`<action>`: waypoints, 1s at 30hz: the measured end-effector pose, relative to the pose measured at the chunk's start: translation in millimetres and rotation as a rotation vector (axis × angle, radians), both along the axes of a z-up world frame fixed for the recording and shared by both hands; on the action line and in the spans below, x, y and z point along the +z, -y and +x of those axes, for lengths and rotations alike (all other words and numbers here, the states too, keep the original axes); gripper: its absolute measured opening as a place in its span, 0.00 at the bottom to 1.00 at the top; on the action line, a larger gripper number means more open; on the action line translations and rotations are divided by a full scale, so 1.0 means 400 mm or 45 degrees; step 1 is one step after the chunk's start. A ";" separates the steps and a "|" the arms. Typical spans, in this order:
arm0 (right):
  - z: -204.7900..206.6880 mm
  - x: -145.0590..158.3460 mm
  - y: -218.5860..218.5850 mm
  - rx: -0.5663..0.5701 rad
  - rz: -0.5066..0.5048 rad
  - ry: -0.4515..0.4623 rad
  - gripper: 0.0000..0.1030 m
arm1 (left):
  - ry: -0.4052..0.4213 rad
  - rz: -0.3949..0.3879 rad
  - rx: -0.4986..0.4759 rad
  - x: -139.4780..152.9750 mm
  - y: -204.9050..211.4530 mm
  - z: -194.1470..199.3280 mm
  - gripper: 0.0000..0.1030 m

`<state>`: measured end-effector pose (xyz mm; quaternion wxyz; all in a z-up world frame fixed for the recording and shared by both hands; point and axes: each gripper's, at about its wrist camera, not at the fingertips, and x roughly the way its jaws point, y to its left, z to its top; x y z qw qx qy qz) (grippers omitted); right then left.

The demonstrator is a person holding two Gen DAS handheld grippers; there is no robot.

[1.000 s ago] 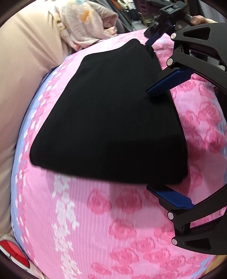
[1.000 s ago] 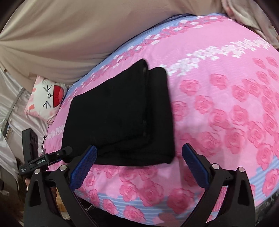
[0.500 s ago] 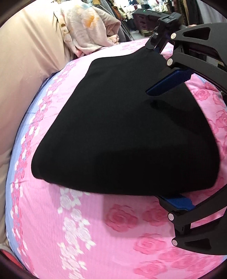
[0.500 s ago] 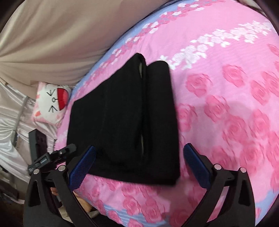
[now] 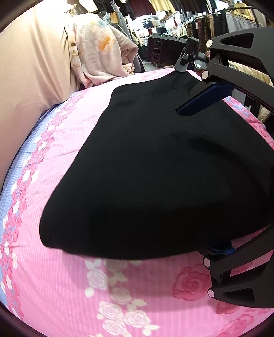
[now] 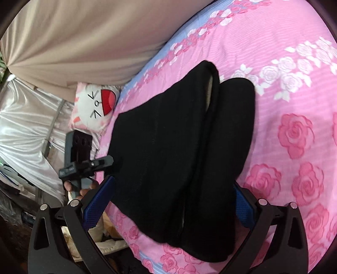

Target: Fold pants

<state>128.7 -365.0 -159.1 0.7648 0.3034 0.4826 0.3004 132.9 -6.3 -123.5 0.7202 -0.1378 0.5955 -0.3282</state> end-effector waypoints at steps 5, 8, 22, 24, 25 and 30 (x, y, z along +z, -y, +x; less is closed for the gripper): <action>0.013 -0.002 -0.013 0.012 -0.023 -0.047 0.96 | 0.062 0.050 -0.046 0.001 0.019 -0.015 0.94; 0.013 0.000 -0.014 -0.044 -0.022 -0.091 0.96 | 0.128 0.123 -0.048 0.003 0.035 -0.033 0.91; -0.145 0.151 -0.061 -0.135 -0.324 0.092 0.41 | 0.366 0.333 -0.019 0.129 0.025 -0.190 0.33; -0.188 0.148 -0.062 -0.124 -0.325 0.072 0.41 | 0.345 0.310 -0.047 0.137 0.006 -0.240 0.34; -0.199 0.131 -0.061 -0.123 -0.325 0.045 0.41 | 0.331 0.306 -0.051 0.130 0.007 -0.254 0.34; -0.221 0.002 -0.005 -0.197 -0.151 -0.076 0.54 | 0.293 0.329 0.007 0.046 0.000 -0.283 0.44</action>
